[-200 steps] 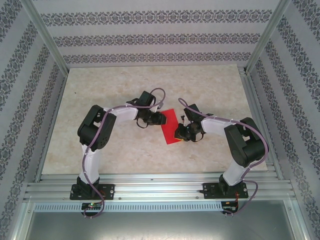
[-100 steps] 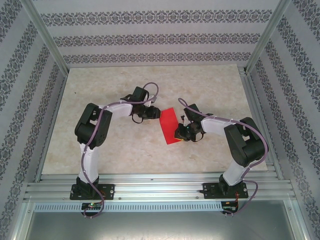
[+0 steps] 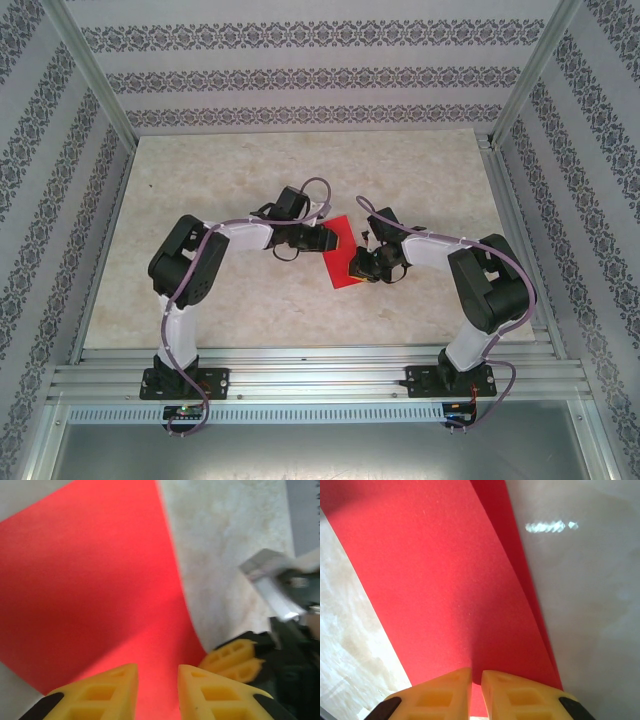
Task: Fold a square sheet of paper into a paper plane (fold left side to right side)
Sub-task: First fold the square sheet of paper in half at the center of the table.
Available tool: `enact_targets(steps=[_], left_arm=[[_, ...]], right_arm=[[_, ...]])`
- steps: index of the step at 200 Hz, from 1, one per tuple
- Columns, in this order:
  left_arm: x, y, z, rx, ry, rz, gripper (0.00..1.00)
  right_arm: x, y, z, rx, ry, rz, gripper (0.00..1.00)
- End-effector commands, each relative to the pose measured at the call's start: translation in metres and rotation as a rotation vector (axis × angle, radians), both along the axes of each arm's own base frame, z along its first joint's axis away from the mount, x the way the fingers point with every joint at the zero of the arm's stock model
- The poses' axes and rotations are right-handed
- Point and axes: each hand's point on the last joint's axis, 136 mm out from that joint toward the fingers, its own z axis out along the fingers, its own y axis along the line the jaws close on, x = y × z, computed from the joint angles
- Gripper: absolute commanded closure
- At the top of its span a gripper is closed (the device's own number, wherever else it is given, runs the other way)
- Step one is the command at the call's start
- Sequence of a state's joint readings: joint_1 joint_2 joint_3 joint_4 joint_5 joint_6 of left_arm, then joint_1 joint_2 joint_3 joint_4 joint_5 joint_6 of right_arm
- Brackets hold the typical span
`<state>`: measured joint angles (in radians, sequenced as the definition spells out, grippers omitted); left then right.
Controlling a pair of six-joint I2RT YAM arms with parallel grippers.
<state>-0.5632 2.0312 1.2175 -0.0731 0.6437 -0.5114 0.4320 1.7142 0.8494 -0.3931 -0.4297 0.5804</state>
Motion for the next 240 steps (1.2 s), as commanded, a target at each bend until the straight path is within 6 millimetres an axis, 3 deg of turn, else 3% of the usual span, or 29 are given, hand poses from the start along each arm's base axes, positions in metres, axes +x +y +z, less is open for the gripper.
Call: enact_targets(steps=[1,120,177,240], left_arm=[[0.016,0.001,-0.008,0.025,-0.021,0.031,0.71],[0.043,0.038,-0.057,0.3,-0.074,0.075,0.71],[0.06,0.055,-0.062,0.379,-0.106,0.11,0.68],[0.096,0.066,-0.05,0.353,-0.135,0.154,0.65]], right_arm=[[-0.03,-0.038,-0.042,-0.208,0.119,-0.01,0.82],[-0.032,-0.041,-0.042,-0.227,0.123,-0.011,0.82],[-0.034,-0.044,-0.043,-0.237,0.128,-0.008,0.82],[-0.038,-0.044,-0.046,-0.238,0.14,-0.005,0.82]])
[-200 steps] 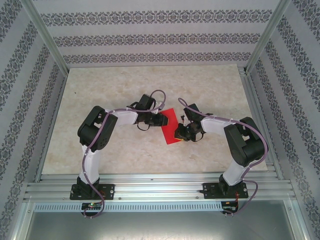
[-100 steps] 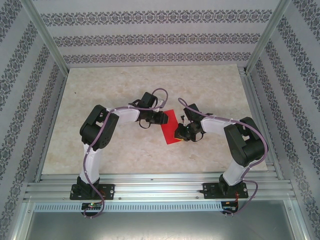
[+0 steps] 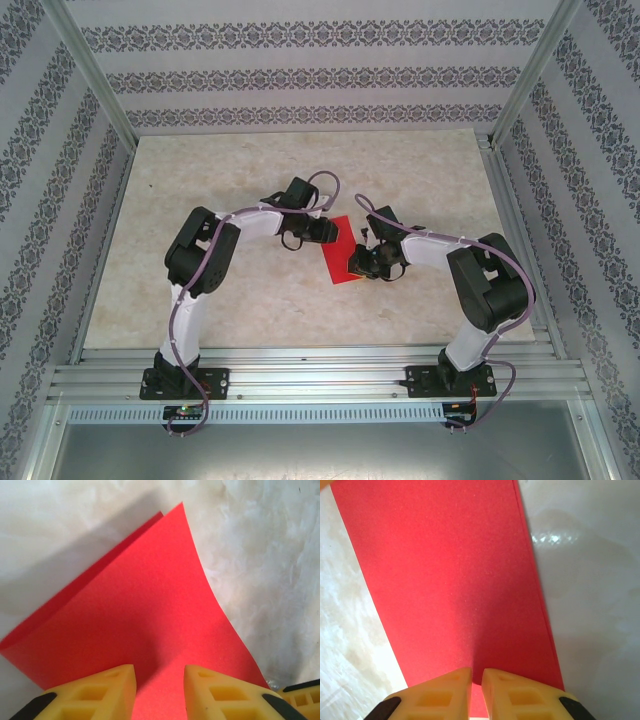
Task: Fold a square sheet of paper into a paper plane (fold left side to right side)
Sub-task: First fold the square sheet of paper in half at the center of the table.
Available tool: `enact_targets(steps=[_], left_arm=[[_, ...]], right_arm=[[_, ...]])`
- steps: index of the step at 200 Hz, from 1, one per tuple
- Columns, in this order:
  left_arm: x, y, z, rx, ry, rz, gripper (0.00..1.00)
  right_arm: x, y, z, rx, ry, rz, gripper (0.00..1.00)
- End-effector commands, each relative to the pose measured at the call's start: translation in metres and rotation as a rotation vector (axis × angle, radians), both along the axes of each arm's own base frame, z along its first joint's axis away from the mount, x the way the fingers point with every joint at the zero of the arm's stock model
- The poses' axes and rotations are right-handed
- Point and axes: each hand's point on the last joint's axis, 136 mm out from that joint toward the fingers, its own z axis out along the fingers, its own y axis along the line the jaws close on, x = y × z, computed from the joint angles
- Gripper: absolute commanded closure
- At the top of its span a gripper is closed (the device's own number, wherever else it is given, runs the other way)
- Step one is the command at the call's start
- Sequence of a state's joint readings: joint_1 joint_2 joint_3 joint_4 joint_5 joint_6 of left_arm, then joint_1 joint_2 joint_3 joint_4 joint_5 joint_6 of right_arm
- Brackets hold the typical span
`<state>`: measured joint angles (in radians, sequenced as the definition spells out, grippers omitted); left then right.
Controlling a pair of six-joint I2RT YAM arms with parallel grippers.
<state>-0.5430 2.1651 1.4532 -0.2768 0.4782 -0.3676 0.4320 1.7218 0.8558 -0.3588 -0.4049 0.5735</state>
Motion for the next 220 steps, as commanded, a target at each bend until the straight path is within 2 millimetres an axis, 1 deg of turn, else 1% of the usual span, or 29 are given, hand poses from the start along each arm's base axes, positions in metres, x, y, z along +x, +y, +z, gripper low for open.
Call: enact_targets(steps=[1,28,62,93,115,127,145,161,169,178,187,200,212,220], left_arm=[[0.048,0.056,-0.029,0.16,-0.06,0.136,0.65],[0.067,0.061,-0.026,0.151,-0.074,0.155,0.64],[0.088,0.063,-0.03,0.142,-0.078,0.174,0.64],[0.101,0.076,-0.035,0.168,-0.082,0.201,0.63],[0.109,0.089,-0.03,0.16,-0.083,0.223,0.61],[0.114,0.094,-0.023,0.149,-0.09,0.231,0.61],[0.121,0.1,0.001,0.119,-0.12,0.233,0.6],[0.123,0.104,0.029,0.08,-0.155,0.234,0.59],[0.121,0.105,0.042,0.062,-0.17,0.23,0.59],[0.116,0.105,0.059,0.04,-0.192,0.225,0.58],[0.109,0.106,0.073,0.024,-0.207,0.22,0.58],[0.093,0.106,0.086,-0.012,-0.214,0.21,0.57],[0.077,0.107,0.093,-0.044,-0.21,0.213,0.57],[0.066,0.107,0.095,-0.069,-0.207,0.213,0.56]], right_arm=[[-0.048,-0.045,-0.046,-0.23,0.184,-0.009,0.82],[-0.049,-0.045,-0.047,-0.228,0.186,-0.006,0.82],[-0.049,-0.043,-0.047,-0.223,0.19,-0.001,0.82],[-0.049,-0.041,-0.045,-0.216,0.187,0.002,0.82],[-0.046,-0.038,-0.041,-0.199,0.172,-0.001,0.82],[-0.043,-0.034,-0.038,-0.179,0.161,-0.003,0.82],[-0.029,-0.02,-0.025,-0.109,0.103,-0.011,0.81],[-0.009,-0.005,0.0,-0.037,0.02,-0.013,0.8],[0.004,0.002,0.018,-0.01,-0.037,-0.006,0.77],[0.016,0.006,0.038,0.006,-0.095,0.002,0.73],[0.025,0.004,0.054,-0.001,-0.144,0.003,0.7],[0.034,-0.005,0.07,-0.026,-0.193,0.001,0.65],[0.036,-0.016,0.071,-0.052,-0.196,-0.01,0.6],[0.036,-0.024,0.065,-0.071,-0.182,-0.012,0.58]])
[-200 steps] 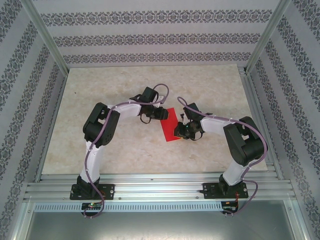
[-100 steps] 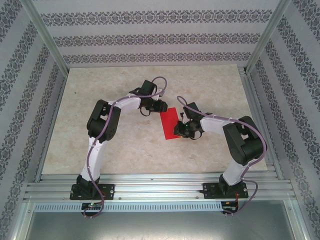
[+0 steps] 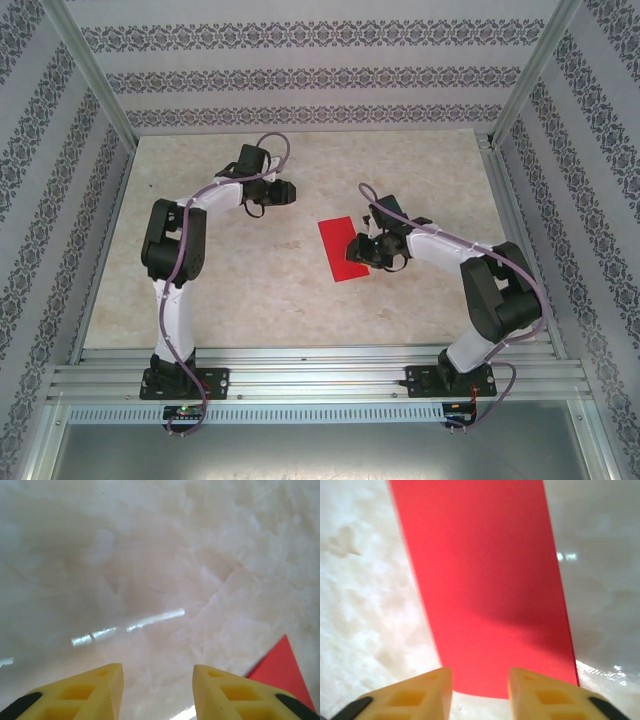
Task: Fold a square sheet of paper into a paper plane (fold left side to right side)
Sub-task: Fold the triangle a second time at the center of the table.
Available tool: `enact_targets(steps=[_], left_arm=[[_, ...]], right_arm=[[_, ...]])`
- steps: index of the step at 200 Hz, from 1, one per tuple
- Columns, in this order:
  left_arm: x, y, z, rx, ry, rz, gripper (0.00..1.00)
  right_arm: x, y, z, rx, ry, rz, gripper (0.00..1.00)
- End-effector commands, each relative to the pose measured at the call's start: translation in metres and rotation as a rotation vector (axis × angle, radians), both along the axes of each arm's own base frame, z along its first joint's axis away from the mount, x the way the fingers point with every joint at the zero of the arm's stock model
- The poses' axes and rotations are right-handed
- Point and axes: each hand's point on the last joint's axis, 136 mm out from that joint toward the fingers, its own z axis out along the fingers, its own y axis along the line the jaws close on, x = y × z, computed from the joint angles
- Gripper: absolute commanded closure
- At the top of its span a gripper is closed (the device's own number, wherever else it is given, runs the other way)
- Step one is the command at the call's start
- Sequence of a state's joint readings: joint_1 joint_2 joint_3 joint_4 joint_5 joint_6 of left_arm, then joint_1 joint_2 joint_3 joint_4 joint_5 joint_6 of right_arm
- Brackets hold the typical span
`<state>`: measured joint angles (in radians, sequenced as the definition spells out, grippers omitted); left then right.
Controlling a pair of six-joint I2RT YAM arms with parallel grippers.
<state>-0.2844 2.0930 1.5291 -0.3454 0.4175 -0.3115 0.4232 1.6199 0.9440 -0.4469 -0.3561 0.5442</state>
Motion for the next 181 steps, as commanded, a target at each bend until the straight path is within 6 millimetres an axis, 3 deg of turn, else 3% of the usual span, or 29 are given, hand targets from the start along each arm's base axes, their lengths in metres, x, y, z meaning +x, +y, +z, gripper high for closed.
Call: enact_targets(steps=[1,22,50,91,118,181], left_arm=[[-0.025,-0.011,0.043,-0.088,-0.09,-0.044,0.56],[-0.054,-0.014,0.041,-0.135,-0.078,-0.047,0.56],[-0.087,-0.022,0.033,-0.145,-0.063,-0.055,0.56],[-0.121,-0.043,0.017,-0.122,-0.027,-0.096,0.55],[-0.129,-0.052,0.01,-0.103,-0.014,-0.113,0.55],[-0.126,-0.054,0.007,-0.086,-0.009,-0.119,0.55]], right_arm=[[0.012,-0.024,0.015,-0.069,-0.056,-0.014,0.58],[0.008,-0.033,-0.004,-0.121,-0.005,-0.011,0.54],[0.003,-0.023,-0.02,-0.136,0.03,0.004,0.43],[-0.004,-0.021,-0.037,-0.153,0.09,-0.012,0.35],[-0.012,-0.019,-0.044,-0.137,0.13,-0.014,0.35],[-0.034,-0.012,-0.048,-0.074,0.198,-0.013,0.45]])
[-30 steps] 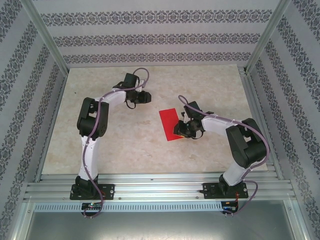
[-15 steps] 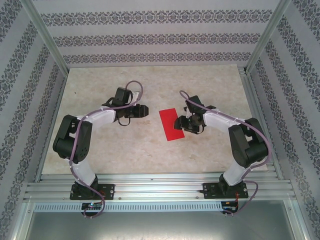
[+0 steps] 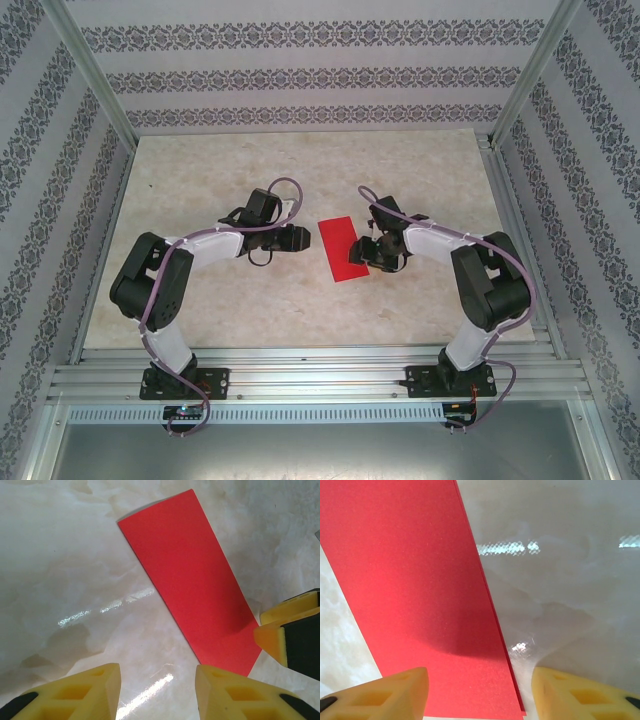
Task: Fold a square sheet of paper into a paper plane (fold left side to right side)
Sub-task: Fold the triangle a second time at the center of the table.
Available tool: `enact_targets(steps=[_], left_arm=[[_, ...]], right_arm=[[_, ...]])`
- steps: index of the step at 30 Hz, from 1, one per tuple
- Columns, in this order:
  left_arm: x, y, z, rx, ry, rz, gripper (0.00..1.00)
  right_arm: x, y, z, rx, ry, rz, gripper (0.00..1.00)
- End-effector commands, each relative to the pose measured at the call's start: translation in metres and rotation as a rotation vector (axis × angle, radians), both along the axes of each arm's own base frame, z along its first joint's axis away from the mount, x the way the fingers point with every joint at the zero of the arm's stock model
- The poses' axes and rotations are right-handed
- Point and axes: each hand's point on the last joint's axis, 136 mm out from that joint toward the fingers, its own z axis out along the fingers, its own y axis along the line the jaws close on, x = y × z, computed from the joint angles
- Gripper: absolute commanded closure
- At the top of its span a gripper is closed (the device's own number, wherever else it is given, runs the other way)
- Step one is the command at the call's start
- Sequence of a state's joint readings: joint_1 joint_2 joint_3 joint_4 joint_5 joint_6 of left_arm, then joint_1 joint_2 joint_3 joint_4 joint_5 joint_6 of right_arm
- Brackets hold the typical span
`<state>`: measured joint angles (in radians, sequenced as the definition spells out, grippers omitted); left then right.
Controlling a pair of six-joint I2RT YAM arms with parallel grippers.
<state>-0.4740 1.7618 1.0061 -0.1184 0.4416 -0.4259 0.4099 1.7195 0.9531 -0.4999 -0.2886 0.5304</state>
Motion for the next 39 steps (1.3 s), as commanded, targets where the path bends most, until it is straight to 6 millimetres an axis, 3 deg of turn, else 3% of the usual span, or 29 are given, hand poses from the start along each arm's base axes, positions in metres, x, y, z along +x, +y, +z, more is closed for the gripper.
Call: enact_targets(steps=[1,19,39], left_arm=[[0.011,-0.005,0.014,-0.014,-0.052,0.007,0.55],[0.011,-0.004,0.022,0.005,-0.1,-0.021,0.55],[-0.026,-0.023,0.034,0.017,-0.253,-0.201,0.53]], right_arm=[[-0.027,0.008,-0.01,0.046,0.098,0.006,0.45],[-0.025,0.018,0.007,0.114,0.068,-0.014,0.55],[0.008,0.029,0.037,0.339,-0.022,-0.057,0.51]])
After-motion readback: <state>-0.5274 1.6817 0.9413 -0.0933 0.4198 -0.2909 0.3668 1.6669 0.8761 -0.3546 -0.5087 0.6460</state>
